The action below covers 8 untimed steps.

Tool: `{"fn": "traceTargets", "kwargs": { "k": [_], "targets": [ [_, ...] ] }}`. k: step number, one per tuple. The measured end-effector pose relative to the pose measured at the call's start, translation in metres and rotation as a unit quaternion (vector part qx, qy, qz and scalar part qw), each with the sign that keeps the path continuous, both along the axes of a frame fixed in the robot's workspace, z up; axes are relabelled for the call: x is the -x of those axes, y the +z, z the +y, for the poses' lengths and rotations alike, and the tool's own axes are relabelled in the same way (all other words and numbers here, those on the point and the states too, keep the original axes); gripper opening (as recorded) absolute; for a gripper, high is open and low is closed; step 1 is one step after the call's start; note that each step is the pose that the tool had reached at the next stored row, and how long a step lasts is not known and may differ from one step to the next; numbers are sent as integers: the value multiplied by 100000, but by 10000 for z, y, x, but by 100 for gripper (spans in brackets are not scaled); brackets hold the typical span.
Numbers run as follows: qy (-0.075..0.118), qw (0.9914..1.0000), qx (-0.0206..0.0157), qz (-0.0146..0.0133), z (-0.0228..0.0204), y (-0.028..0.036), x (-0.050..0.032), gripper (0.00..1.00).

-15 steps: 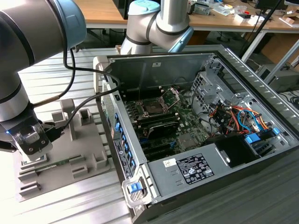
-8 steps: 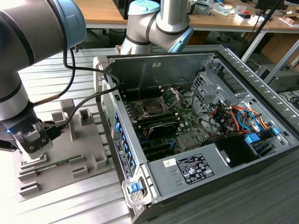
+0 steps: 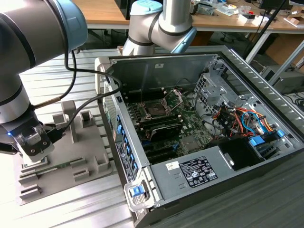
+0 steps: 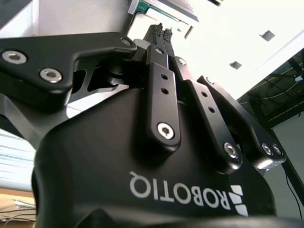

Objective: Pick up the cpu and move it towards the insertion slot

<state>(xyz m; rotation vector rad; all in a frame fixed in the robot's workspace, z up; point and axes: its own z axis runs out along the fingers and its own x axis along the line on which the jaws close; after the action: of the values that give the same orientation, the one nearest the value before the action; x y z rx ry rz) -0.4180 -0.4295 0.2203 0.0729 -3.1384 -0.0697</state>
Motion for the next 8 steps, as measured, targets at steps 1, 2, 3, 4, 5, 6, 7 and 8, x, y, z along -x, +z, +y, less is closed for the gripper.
{"fn": "traceTargets", "kwargs": {
  "k": [1, 2, 3, 4, 5, 6, 7, 8],
  "targets": [
    [-2, 100000, 1, 2, 0, 0, 0, 11],
    [-2, 100000, -4, -5, 0, -1, 0, 11],
    [0, 100000, -6, -4, 0, -1, 0, 11],
    [-1, 100000, -3, -4, 0, -1, 0, 11],
    [-1, 100000, -3, -6, 0, -2, 0, 11],
    [-1, 100000, -5, -4, 0, -2, 0, 11],
    [-3, 100000, -3, -6, 0, -2, 0, 11],
    [1, 100000, -7, -5, 0, -2, 0, 11]
  ]
}}
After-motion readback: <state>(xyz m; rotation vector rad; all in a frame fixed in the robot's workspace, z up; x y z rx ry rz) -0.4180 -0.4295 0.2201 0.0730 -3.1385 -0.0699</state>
